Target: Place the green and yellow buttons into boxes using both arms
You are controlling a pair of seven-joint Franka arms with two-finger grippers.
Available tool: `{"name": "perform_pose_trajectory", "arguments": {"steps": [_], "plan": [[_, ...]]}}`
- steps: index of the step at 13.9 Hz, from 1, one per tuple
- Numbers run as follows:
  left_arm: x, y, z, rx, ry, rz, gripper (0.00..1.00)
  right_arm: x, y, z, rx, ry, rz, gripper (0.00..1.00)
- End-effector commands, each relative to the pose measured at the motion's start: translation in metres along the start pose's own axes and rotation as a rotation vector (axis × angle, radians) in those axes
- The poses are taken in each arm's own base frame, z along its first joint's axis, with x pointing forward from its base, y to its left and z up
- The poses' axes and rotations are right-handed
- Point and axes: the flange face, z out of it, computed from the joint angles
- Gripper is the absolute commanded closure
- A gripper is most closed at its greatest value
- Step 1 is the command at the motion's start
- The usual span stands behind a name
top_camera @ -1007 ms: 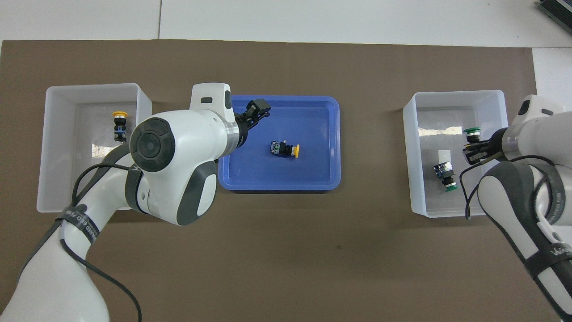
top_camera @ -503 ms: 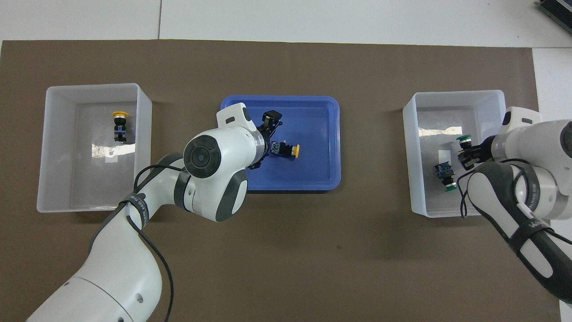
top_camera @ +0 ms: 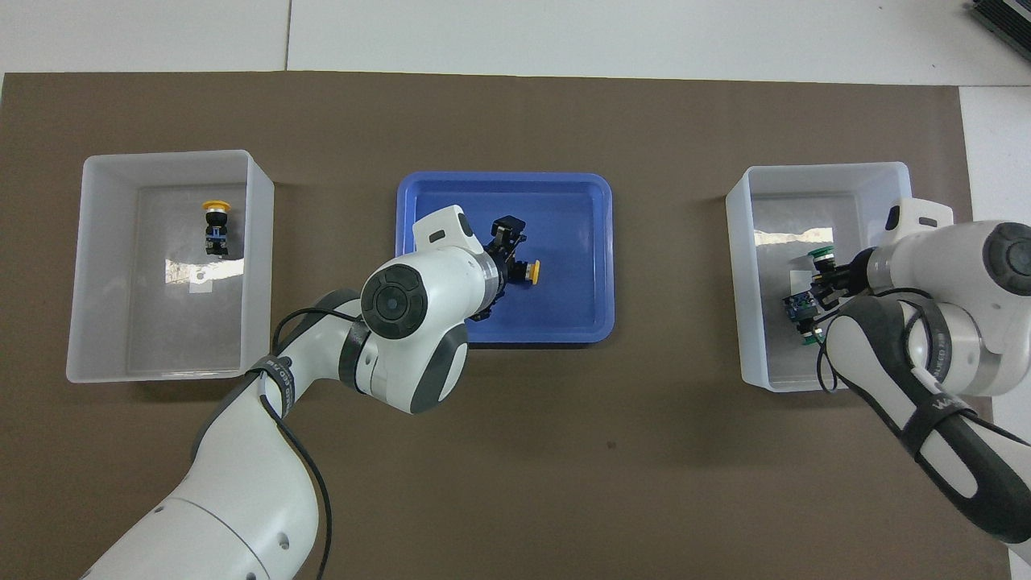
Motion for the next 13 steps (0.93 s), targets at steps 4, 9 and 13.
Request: {"name": "perform_pose_trajectory", "arguments": {"steps": [4, 9, 13], "plan": [[0.001, -0.023, 0.008, -0.062, 0.017, -0.026, 0.01, -0.005, 0.006, -0.006, 0.0, 0.02, 0.047, 0.1], [0.001, -0.024, 0.009, -0.064, 0.018, -0.036, 0.22, -0.001, 0.019, -0.059, -0.023, 0.044, 0.186, 0.0], [0.003, -0.024, 0.008, -0.065, 0.019, -0.038, 0.48, 0.025, 0.002, -0.116, -0.011, 0.033, 0.358, 0.0]]}}
